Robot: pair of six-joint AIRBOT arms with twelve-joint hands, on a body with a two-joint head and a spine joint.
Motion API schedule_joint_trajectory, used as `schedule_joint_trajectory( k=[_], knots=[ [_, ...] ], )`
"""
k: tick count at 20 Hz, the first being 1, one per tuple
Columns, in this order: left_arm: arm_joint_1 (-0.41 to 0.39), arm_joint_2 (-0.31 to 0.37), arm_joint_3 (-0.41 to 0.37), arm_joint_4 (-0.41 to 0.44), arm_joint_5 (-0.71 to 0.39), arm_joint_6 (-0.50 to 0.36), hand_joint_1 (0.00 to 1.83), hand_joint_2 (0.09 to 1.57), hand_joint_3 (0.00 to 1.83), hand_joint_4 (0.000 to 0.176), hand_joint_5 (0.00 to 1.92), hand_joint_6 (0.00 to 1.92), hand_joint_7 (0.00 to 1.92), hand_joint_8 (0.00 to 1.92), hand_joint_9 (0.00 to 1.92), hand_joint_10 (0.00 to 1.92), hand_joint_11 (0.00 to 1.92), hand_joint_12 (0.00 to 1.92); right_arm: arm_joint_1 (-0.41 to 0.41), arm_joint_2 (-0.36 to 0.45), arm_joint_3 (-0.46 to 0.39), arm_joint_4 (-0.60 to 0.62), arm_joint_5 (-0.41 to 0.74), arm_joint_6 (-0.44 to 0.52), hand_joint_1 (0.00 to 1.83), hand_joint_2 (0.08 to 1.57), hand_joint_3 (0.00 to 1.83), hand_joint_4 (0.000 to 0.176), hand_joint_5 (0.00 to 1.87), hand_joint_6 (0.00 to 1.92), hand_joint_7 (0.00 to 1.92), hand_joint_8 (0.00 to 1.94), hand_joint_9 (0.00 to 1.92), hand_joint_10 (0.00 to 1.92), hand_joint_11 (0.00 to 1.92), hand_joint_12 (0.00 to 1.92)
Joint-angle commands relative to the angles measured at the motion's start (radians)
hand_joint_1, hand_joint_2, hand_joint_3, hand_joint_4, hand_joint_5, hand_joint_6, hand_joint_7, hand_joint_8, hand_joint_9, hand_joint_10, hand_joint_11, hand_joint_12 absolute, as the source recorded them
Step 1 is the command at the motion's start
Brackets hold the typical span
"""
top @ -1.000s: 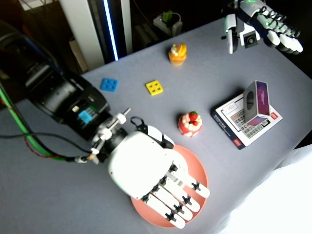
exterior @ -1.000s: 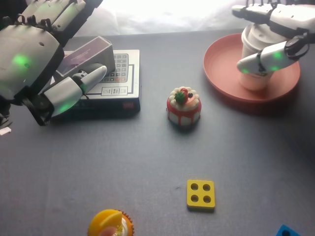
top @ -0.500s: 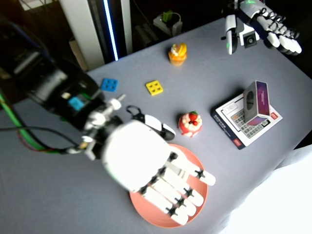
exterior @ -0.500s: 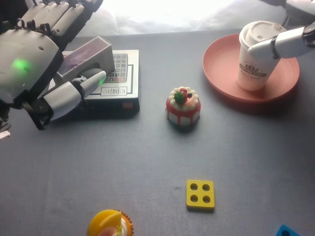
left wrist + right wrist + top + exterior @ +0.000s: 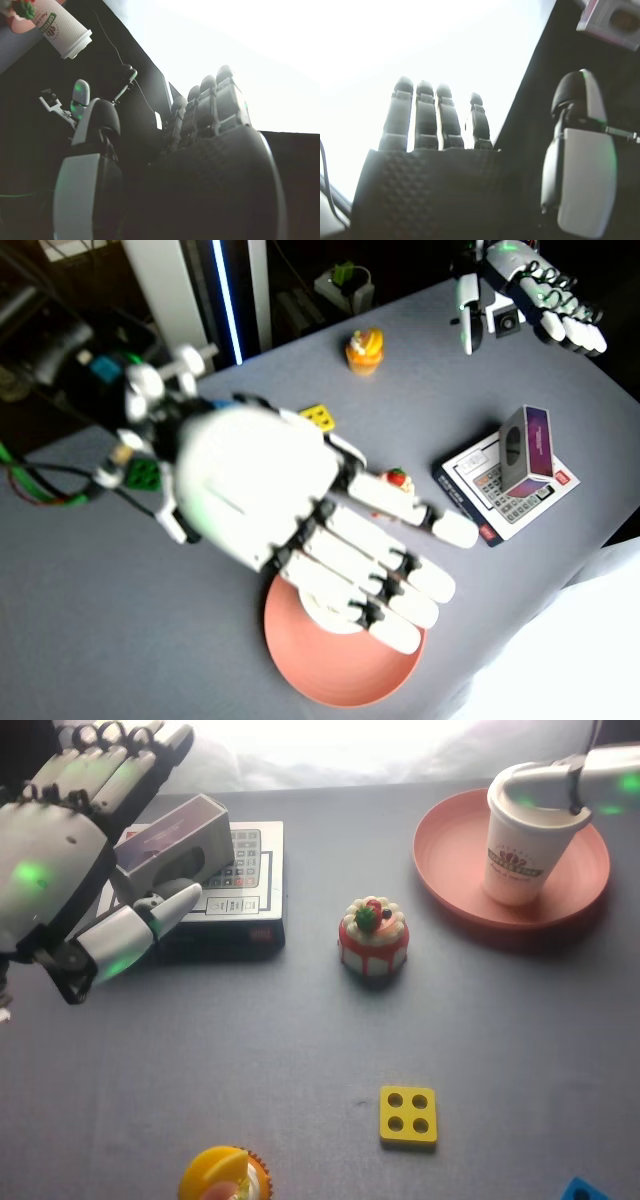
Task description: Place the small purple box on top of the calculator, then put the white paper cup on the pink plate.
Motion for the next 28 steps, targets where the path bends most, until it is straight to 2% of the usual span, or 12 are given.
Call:
schedule_joint_trajectory(
  k=[1, 2, 4, 8, 13, 15, 20, 22, 24, 25, 26, 28],
  knots=[
    [-0.008, 0.006, -0.003, 0.021, -0.142, -0.002, 0.60, 1.33, 0.01, 0.001, 0.00, 0.00, 0.00, 0.00, 0.00, 0.00, 0.00, 0.00, -0.002, 0.010, -0.018, -0.019, 0.183, 0.012, 0.58, 0.96, 0.00, 0.176, 0.00, 0.00, 0.00, 0.00, 0.00, 0.00, 0.00, 0.00],
    [-0.003, 0.006, -0.004, 0.017, -0.149, -0.003, 0.60, 1.33, 0.01, 0.000, 0.00, 0.00, 0.00, 0.00, 0.00, 0.00, 0.00, 0.00, -0.026, 0.032, -0.047, -0.032, 0.246, 0.020, 0.58, 0.97, 0.00, 0.150, 0.00, 0.00, 0.00, 0.00, 0.00, 0.00, 0.00, 0.36],
    [0.004, 0.005, -0.006, 0.012, -0.161, -0.005, 0.63, 1.35, 0.01, 0.000, 0.00, 0.00, 0.00, 0.00, 0.00, 0.00, 0.00, 0.00, -0.087, 0.073, -0.105, -0.059, 0.367, 0.032, 0.54, 0.98, 0.00, 0.139, 0.00, 0.00, 0.00, 0.00, 0.00, 0.00, 0.00, 0.01],
    [0.033, 0.004, -0.019, -0.002, -0.225, -0.010, 0.64, 1.40, 0.02, 0.087, 0.00, 0.00, 0.00, 0.00, 0.00, 0.00, 0.00, 0.00, -0.206, 0.135, -0.201, -0.079, 0.587, 0.038, 0.60, 1.03, 0.02, 0.170, 0.00, 0.00, 0.00, 0.00, 0.00, 0.00, 0.00, 0.00],
    [0.063, 0.004, -0.036, -0.015, -0.317, -0.011, 0.62, 1.41, 0.02, 0.059, 0.00, 0.00, 0.00, 0.00, 0.00, 0.00, 0.00, 0.00, -0.382, 0.199, -0.284, -0.047, 0.850, 0.038, 0.52, 1.14, 0.05, 0.089, 0.00, 0.00, 0.00, 0.00, 0.00, 0.00, 0.00, 0.00],
    [0.067, 0.003, -0.040, -0.013, -0.347, -0.011, 0.70, 1.40, 0.01, 0.039, 0.00, 0.00, 0.00, 0.00, 0.00, 0.00, 0.00, 0.00, -0.449, 0.215, -0.305, -0.025, 0.939, 0.038, 0.49, 1.14, 0.03, 0.121, 0.00, 0.00, 0.00, 0.00, 0.00, 0.00, 0.00, 0.00],
    [0.076, 0.003, -0.050, -0.006, -0.412, -0.011, 0.66, 1.37, 0.00, 0.155, 0.00, 0.00, 0.00, 0.00, 0.00, 0.00, 0.00, 0.00, -0.506, 0.229, -0.333, -0.023, 1.037, 0.038, 0.45, 1.13, 0.02, 0.129, 0.00, 0.00, 0.00, 0.00, 0.00, 0.00, 0.00, 0.00],
    [0.085, 0.006, -0.058, -0.005, -0.437, -0.013, 0.69, 1.34, 0.00, 0.164, 0.00, 0.00, 0.00, 0.00, 0.00, 0.00, 0.00, 0.00, -0.512, 0.235, -0.340, -0.023, 1.047, 0.038, 0.32, 1.19, 0.04, 0.088, 0.00, 0.00, 0.00, 0.00, 0.00, 0.00, 0.00, 0.00],
    [0.086, 0.010, -0.061, 0.003, -0.437, -0.013, 0.71, 1.36, 0.00, 0.116, 0.00, 0.00, 0.00, 0.00, 0.00, 0.00, 0.00, 0.00, -0.512, 0.240, -0.345, -0.026, 1.048, 0.038, 0.37, 1.18, 0.02, 0.010, 0.00, 0.00, 0.00, 0.00, 0.00, 0.00, 0.00, 0.00],
    [0.086, 0.012, -0.062, 0.005, -0.438, -0.016, 0.83, 1.38, 0.00, 0.128, 0.00, 0.00, 0.00, 0.00, 0.00, 0.00, 0.00, 0.00, -0.512, 0.242, -0.346, -0.027, 1.048, 0.038, 0.44, 1.17, 0.02, 0.000, 0.00, 0.00, 0.00, 0.00, 0.00, 0.00, 0.00, 0.00],
    [0.086, 0.013, -0.061, 0.008, -0.438, -0.024, 0.89, 1.42, 0.01, 0.132, 0.00, 0.00, 0.00, 0.00, 0.02, 0.01, 0.00, 0.00, -0.512, 0.247, -0.350, -0.027, 1.048, 0.038, 0.42, 1.20, 0.02, 0.061, 0.01, 0.00, 0.00, 0.00, 0.00, 0.00, 0.00, 0.00],
    [0.078, 0.016, -0.062, 0.025, -0.438, -0.023, 0.79, 1.47, 0.02, 0.100, 0.00, 0.00, 0.00, 0.00, 0.00, 0.00, 0.00, 0.00, -0.511, 0.265, -0.363, -0.031, 1.048, 0.037, 0.41, 1.27, 0.01, 0.129, 0.05, 0.02, 0.00, 0.00, 0.00, 0.00, 0.01, 0.02]
  ],
)
